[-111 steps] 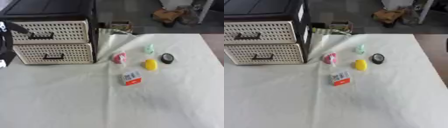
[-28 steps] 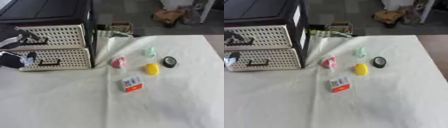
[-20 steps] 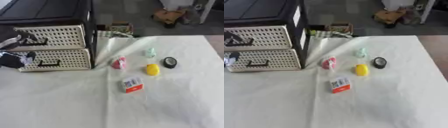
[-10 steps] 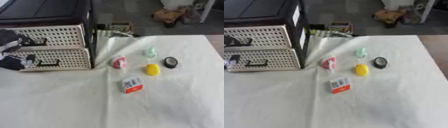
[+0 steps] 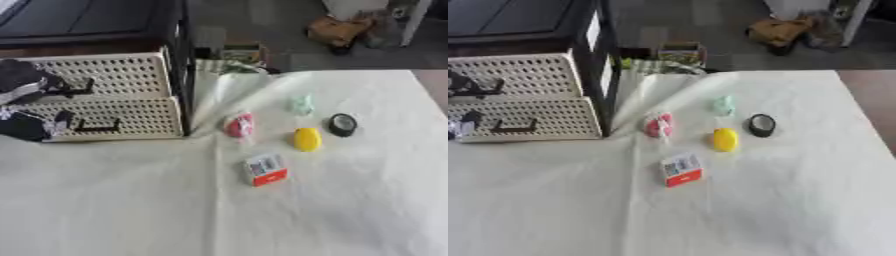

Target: Pick up objects from table and place into drawer.

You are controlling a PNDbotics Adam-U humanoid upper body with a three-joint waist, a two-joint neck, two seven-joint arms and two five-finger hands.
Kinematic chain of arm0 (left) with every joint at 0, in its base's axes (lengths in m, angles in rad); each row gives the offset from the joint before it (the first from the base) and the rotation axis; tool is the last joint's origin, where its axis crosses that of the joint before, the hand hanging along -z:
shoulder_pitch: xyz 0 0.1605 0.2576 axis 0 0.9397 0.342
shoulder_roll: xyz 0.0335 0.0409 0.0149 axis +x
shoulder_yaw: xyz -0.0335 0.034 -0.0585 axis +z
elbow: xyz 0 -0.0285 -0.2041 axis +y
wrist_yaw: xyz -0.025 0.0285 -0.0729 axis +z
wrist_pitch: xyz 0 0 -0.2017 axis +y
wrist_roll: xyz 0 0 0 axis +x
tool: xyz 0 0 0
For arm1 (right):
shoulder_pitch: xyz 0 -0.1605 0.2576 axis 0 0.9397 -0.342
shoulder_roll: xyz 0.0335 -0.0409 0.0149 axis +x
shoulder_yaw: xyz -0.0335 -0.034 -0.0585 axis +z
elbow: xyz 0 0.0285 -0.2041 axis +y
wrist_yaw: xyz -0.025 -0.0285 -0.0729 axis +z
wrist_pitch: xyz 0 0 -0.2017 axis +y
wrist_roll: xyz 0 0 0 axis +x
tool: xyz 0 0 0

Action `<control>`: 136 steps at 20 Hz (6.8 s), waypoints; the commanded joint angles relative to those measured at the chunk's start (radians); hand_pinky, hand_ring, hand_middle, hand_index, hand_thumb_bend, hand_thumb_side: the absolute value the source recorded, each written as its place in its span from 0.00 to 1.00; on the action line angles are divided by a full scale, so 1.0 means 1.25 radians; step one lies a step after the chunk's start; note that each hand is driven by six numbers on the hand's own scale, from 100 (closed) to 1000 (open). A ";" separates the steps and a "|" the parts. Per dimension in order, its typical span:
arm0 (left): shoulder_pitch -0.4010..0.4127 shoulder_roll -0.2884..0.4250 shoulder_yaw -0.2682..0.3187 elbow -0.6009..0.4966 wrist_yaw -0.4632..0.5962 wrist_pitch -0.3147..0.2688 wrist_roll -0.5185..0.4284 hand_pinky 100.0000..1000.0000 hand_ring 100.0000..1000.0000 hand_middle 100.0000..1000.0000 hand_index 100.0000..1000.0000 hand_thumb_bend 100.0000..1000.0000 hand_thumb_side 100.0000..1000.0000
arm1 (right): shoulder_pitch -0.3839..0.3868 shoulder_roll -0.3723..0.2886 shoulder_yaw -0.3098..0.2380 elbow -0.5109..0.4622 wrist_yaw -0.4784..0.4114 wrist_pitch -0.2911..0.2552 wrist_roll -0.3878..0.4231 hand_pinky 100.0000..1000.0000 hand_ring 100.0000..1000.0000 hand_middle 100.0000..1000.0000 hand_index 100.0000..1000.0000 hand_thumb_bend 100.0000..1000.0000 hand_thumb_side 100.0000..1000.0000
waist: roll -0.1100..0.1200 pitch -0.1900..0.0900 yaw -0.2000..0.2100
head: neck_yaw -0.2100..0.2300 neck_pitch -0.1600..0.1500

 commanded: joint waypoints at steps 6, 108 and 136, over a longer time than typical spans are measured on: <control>0.008 0.034 0.017 -0.038 0.023 0.004 0.013 0.00 0.00 0.00 0.75 0.01 0.34 | -0.003 -0.010 -0.008 -0.013 -0.006 0.001 -0.002 0.74 0.68 0.44 0.76 0.37 0.74 | -0.001 -0.024 0.003 | 0.009 0.006; 0.282 0.182 0.062 -0.297 0.144 0.031 0.144 0.00 0.00 0.00 0.96 0.01 0.34 | -0.007 0.003 -0.013 -0.013 -0.012 0.004 -0.020 0.75 0.69 0.46 0.77 0.37 0.74 | -0.025 -0.071 0.028 | 0.021 0.016; 0.196 0.095 0.240 -0.297 0.543 -0.092 0.252 0.00 0.00 0.00 0.80 0.00 0.30 | 0.003 -0.002 -0.024 -0.013 -0.002 0.008 -0.040 0.75 0.70 0.46 0.77 0.37 0.74 | -0.030 -0.077 0.042 | -0.018 0.037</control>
